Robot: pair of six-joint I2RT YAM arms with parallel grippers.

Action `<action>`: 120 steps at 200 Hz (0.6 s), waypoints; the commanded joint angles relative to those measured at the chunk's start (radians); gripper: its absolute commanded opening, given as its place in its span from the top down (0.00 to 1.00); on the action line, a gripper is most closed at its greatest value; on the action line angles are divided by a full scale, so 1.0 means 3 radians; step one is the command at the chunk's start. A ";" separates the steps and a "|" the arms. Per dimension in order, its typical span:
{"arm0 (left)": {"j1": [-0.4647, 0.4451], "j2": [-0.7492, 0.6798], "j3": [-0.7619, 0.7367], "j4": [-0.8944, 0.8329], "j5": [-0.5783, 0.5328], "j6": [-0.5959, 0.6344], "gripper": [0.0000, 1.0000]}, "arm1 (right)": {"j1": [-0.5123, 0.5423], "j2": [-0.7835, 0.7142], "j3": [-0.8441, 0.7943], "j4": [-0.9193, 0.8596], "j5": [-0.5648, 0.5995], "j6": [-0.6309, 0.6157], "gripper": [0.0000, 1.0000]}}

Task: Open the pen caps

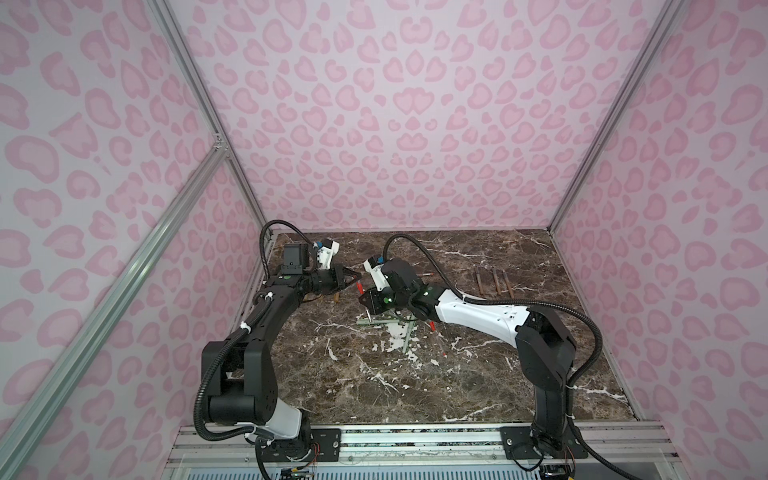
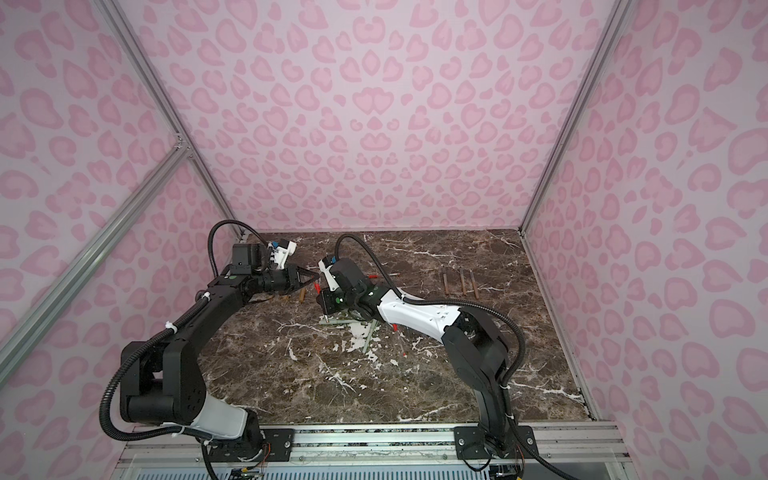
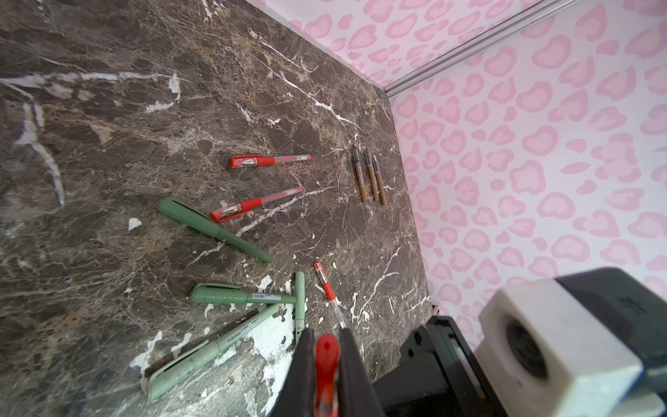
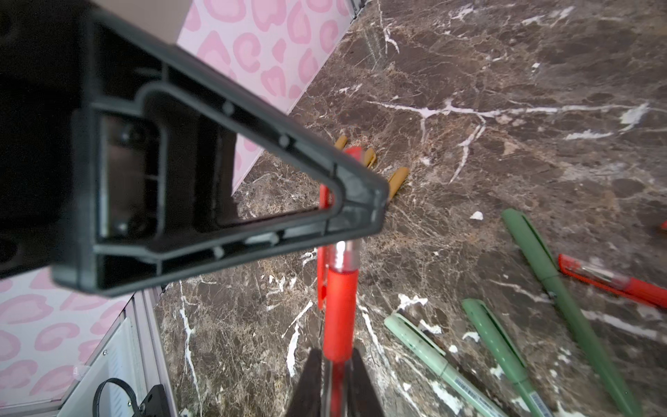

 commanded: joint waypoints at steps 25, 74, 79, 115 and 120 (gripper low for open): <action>-0.0006 -0.0046 0.0038 -0.0024 -0.0008 0.0082 0.96 | 0.0003 -0.0025 -0.0107 0.0013 -0.0053 -0.0080 1.00; 0.0033 -0.0067 0.0156 -0.0149 -0.0094 0.0155 0.96 | 0.0059 -0.0259 -0.0895 0.0158 -0.0049 -0.0035 1.00; 0.0048 -0.0065 0.0172 -0.0160 -0.0096 0.0152 0.96 | 0.0057 -0.0288 -0.0964 0.0181 -0.0048 -0.0021 1.00; 0.0133 -0.0037 0.0242 -0.0178 -0.0105 0.0128 0.96 | 0.0047 -0.0419 -0.1167 0.0205 0.0008 -0.0029 1.00; 0.0137 -0.0034 0.0247 -0.0179 -0.0107 0.0126 0.96 | 0.0040 -0.0427 -0.1170 0.0208 0.0009 -0.0034 1.00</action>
